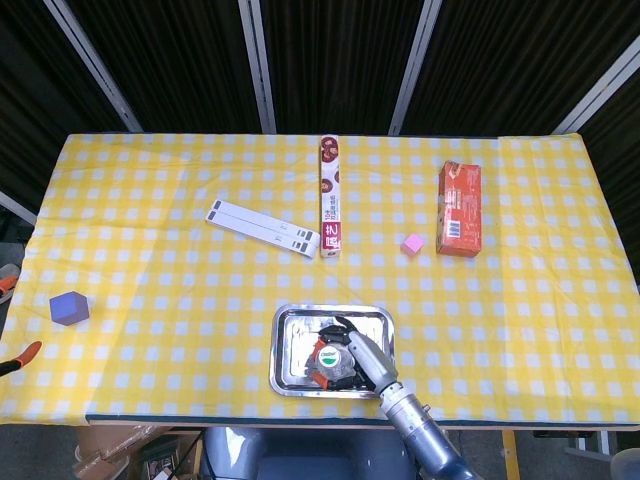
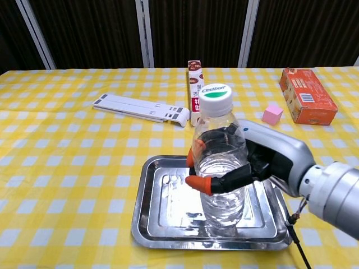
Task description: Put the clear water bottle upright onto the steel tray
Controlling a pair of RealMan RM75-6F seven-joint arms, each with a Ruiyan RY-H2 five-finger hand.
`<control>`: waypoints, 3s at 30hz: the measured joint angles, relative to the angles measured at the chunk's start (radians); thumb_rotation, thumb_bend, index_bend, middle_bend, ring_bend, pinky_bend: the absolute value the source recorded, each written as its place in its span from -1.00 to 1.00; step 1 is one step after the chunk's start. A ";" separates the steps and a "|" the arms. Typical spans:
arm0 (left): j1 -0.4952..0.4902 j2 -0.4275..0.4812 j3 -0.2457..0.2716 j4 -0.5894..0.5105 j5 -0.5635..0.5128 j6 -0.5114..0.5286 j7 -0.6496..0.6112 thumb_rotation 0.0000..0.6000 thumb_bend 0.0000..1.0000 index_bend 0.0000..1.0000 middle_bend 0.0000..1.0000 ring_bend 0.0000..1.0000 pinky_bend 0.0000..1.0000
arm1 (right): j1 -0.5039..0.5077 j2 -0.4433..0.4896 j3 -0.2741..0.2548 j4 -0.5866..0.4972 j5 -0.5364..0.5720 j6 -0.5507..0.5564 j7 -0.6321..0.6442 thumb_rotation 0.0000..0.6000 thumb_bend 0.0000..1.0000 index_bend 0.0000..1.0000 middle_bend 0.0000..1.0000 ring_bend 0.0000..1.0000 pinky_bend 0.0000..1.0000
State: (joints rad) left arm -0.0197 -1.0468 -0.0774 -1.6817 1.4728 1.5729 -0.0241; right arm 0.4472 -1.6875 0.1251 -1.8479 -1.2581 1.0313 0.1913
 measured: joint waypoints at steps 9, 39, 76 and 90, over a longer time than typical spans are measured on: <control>0.002 0.010 -0.004 0.007 -0.009 -0.001 -0.033 1.00 -0.57 -0.73 -1.00 -1.00 -1.00 | -0.012 -0.131 0.050 0.101 0.029 0.068 0.064 1.00 0.39 0.52 0.09 -0.52 -1.00; 0.002 0.009 -0.002 0.005 -0.005 0.000 -0.027 1.00 -0.57 -0.73 -1.00 -1.00 -1.00 | -0.040 -0.190 0.031 0.236 -0.063 0.119 0.137 1.00 0.05 0.47 0.10 -0.56 -1.00; 0.003 0.004 0.009 0.002 0.015 0.006 -0.014 1.00 -0.57 -0.74 -1.00 -1.00 -1.00 | -0.060 0.211 -0.008 0.066 -0.070 -0.010 0.283 1.00 -0.91 -0.58 -0.69 -1.00 -1.00; 0.006 0.002 0.005 0.000 0.005 0.008 -0.004 1.00 -0.57 -0.73 -1.00 -1.00 -1.00 | -0.071 0.624 -0.181 0.078 -0.439 -0.048 0.750 1.00 -0.91 -0.58 -0.70 -0.98 -1.00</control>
State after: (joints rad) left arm -0.0138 -1.0448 -0.0720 -1.6821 1.4779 1.5814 -0.0283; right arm 0.3757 -1.0633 -0.0559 -1.7696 -1.6967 0.9829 0.9412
